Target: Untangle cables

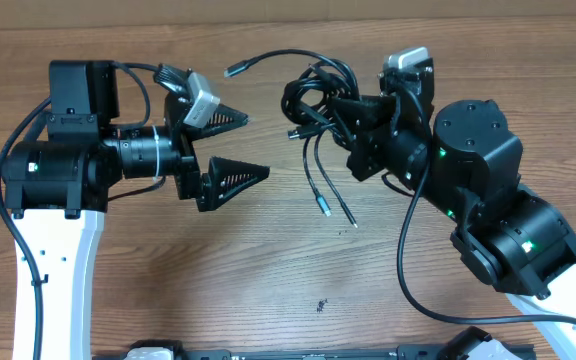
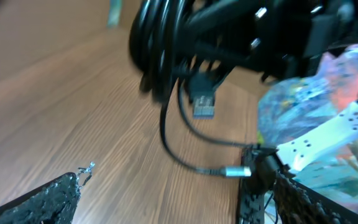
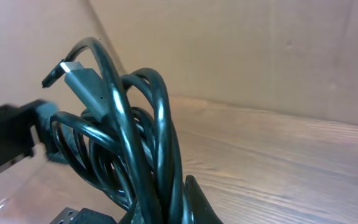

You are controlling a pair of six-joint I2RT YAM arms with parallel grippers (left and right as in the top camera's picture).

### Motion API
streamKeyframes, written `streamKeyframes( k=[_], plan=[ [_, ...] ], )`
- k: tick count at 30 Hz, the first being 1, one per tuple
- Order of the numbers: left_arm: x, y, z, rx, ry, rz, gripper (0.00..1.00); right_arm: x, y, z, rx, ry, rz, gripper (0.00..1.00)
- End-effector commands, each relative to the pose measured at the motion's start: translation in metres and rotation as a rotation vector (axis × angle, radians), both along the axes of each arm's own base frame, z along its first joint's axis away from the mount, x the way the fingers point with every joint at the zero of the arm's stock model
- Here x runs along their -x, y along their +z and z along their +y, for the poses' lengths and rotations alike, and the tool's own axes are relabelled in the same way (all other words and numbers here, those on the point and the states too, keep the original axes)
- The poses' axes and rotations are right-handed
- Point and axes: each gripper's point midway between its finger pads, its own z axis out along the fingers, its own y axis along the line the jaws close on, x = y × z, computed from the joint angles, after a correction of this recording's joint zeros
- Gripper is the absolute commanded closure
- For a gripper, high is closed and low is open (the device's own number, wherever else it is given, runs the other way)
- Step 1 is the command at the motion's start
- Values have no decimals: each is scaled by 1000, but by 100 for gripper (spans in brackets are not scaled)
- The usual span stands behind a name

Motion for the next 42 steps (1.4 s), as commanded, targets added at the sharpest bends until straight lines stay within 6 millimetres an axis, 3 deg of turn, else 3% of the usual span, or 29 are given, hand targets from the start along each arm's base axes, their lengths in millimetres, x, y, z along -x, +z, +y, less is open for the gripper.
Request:
streamKeyframes(
  k=[1, 13, 28, 31, 34, 36, 37, 40, 41, 42],
  plan=[
    [17, 30, -7, 109, -104, -107, 0, 12, 6, 12, -42, 87, 12, 96],
    [22, 49, -10, 185, -176, -186, 0, 41, 8, 35, -81, 298, 42, 96],
    [29, 50, -27, 179, -240, -225, 0, 50, 1, 49, -94, 403, 82, 96],
    [27, 48, -27, 164, -228, -226, 21, 51, 1, 49, -86, 409, 71, 96],
    [26, 47, -27, 161, -225, -226, 65, 52, 1, 50, -81, 417, 63, 96],
    [25, 46, -27, 157, -220, -225, 79, 52, 1, 50, -81, 417, 62, 96],
    [24, 46, -27, 154, -218, -224, 81, 51, 1, 50, -81, 416, 62, 96],
    [22, 44, -27, 145, -209, -223, 81, 52, 1, 50, -70, 421, 47, 96],
    [22, 44, -27, 144, -208, -223, 69, 51, 1, 50, -70, 421, 47, 96],
    [22, 44, -27, 144, -208, -220, 50, 51, 2, 50, -70, 420, 46, 96]
  ],
)
